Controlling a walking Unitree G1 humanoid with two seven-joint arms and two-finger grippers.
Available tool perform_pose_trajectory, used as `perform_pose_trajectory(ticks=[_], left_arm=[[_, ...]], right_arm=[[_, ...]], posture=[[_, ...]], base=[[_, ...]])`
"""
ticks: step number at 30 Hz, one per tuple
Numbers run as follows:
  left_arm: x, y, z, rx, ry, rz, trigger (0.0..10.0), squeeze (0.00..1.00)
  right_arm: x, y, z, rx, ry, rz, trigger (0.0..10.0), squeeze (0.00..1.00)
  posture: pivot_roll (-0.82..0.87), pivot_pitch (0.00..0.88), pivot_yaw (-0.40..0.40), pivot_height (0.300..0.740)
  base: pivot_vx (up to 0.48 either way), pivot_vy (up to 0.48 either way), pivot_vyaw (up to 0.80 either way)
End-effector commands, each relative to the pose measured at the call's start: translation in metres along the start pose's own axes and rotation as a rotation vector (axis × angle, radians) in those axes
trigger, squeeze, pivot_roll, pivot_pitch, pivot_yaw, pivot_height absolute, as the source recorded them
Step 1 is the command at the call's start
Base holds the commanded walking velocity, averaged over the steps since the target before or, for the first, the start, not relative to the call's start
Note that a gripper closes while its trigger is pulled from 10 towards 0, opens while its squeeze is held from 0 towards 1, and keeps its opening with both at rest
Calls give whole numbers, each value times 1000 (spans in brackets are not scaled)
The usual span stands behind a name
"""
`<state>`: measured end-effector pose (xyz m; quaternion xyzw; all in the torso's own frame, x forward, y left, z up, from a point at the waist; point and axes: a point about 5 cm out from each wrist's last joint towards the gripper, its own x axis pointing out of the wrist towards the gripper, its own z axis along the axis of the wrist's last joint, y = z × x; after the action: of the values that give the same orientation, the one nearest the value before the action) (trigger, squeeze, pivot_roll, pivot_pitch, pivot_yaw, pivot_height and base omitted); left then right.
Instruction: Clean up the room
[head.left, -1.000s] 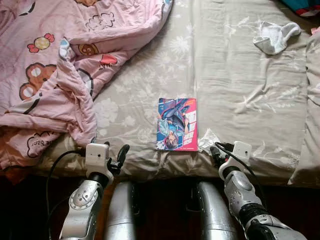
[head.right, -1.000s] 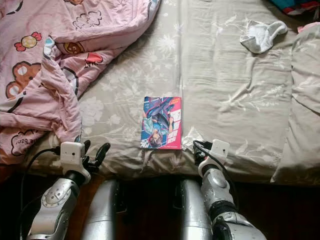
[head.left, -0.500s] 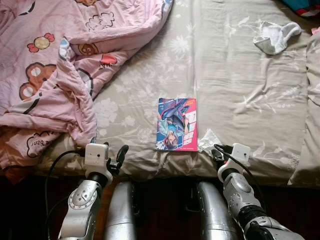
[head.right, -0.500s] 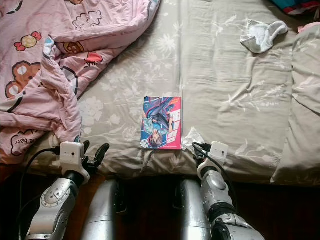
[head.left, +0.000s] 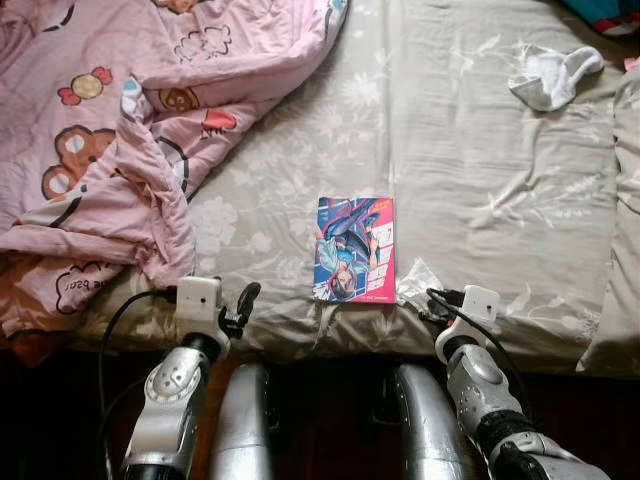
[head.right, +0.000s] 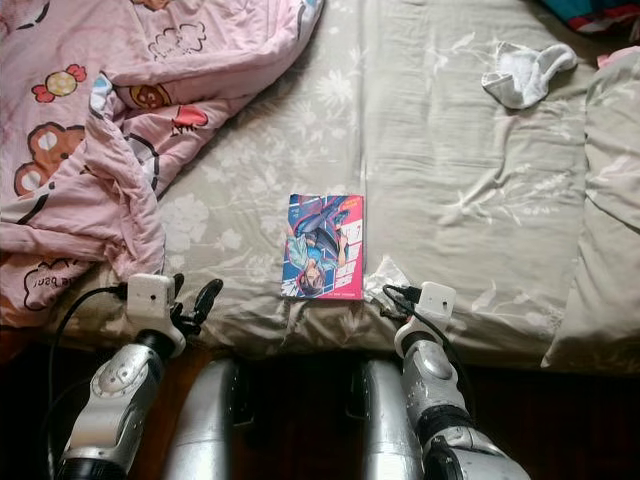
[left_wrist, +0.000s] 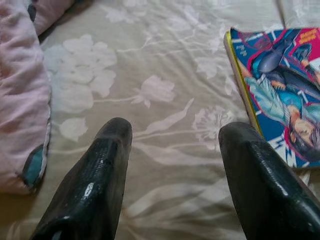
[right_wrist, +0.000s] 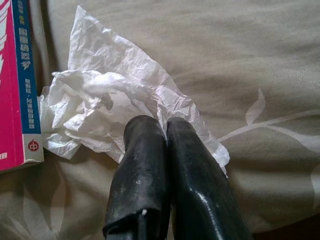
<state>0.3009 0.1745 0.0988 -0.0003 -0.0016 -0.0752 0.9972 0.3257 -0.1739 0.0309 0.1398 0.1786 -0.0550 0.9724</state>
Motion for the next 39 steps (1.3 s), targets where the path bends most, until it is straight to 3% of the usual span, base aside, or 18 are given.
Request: perform_pose_trajectory(ticks=[1,11,15,16,21,24,29,39], left_arm=[[-5,2,-16,-4,52,12,10000,0],[7,9,-18,-13,45,37,10000,0],[12,11,-20,-18,45,46,10000,0],[12,11,-23,-19,49,48,10000,0],[11,12,-27,-23,45,58,10000,0],[8,16,-26,-49,11,76,10000,0],[6,16,-26,-54,-1,82,10000,0],[15,5,-24,-52,-27,45,10000,0]], right_arm=[[-7,-9,-20,17,54,-33,0,0],[-9,-13,-10,2,-43,-24,0,0],[-13,-22,6,-5,-185,-44,0,0],[-16,-18,15,-52,-253,-8,10000,0],[-31,-7,32,-134,-419,52,10000,0],[-41,-5,28,-146,-450,61,10000,0],[-45,-10,22,-149,-438,45,10000,0],[-42,-22,-4,-242,-289,-29,10000,0]], posture=[[60,376,50,625],[22,262,43,625],[-7,197,41,625],[-19,177,40,625],[-38,140,32,625],[-46,112,21,625],[-49,95,7,630],[-40,31,-18,685]], base=[[0,0,0],[0,0,0],[0,0,0],[0,0,0],[0,0,0],[0,0,0],[0,0,0],[0,0,0]])
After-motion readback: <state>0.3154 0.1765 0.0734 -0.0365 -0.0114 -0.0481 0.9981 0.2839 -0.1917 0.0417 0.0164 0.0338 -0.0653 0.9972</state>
